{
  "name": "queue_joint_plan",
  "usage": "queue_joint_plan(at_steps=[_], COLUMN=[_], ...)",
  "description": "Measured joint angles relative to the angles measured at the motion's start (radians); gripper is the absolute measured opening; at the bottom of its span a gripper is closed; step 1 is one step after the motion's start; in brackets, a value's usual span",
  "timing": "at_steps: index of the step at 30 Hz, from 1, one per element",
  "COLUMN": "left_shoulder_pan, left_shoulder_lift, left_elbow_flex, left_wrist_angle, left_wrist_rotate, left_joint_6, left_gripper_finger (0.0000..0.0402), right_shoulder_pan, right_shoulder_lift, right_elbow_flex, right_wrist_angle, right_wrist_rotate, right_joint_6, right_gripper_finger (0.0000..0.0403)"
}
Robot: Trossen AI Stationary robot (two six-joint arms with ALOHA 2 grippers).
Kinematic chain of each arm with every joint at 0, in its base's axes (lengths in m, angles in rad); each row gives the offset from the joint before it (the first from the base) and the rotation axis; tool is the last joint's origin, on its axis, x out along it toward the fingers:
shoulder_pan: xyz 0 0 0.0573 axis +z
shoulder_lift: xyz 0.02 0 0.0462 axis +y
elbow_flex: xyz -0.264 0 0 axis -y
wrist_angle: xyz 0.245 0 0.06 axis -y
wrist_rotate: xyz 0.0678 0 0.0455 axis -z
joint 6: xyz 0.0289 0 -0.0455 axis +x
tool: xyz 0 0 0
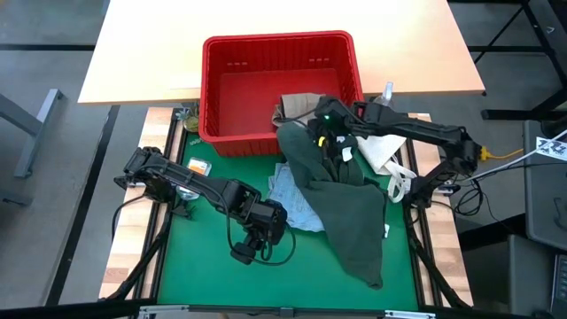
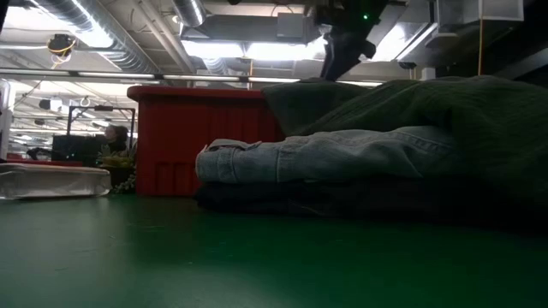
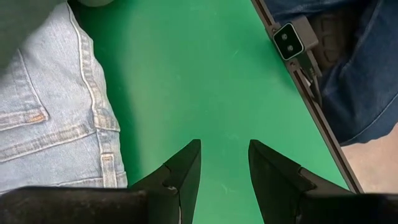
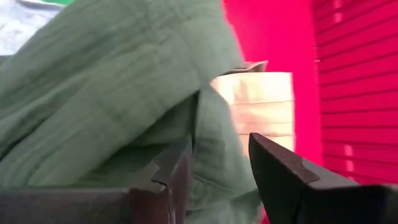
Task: Fold laundry
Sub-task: Fold the green shirt
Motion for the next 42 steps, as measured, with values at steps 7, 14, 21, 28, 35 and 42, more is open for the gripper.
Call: queue_joint_plan(at_steps=[7, 14, 21, 28, 35, 42], left_shoulder_pan=[0.000, 0.000, 0.000, 0.002, 0.000, 0.001], left_shoulder_lift=[0.000, 0.000, -0.004, -0.094, -0.218, -0.274], left_elbow_flex=[0.000, 0.000, 0.000, 0.000, 0.001, 0.001], left_wrist_angle=[0.010, 0.011, 0.010, -0.009, -0.015, -0.003], left_wrist_rotate=[0.000, 0.000, 0.000, -0.016, -0.131, -0.295], left_joint_6=[-0.014, -0.046, -0.046, -0.051, -0.098, -0.103], left_gripper_finger=[0.0128, 0.0128, 0.0128, 0.0128, 0.0128, 0.0128], right_shoulder_pan=[0.001, 0.001, 0.004, 0.033, 0.117, 0.233], right_shoulder_lift=[0.037, 0.065, 0.055, -0.007, -0.167, -0.354], right_elbow_flex=[0.000, 0.000, 0.003, -0.002, -0.002, -0.001], right_wrist_angle=[-0.016, -0.018, -0.034, -0.067, -0.087, -0.058], right_wrist_rotate=[-0.020, -0.017, -0.019, -0.010, 0.027, 0.080], right_joint_6=[0.000, -0.002, -0.002, 0.002, 0.026, 0.107], right_gripper_finger=[0.0159, 0.0148, 0.0039, 0.0021, 0.0008, 0.0005])
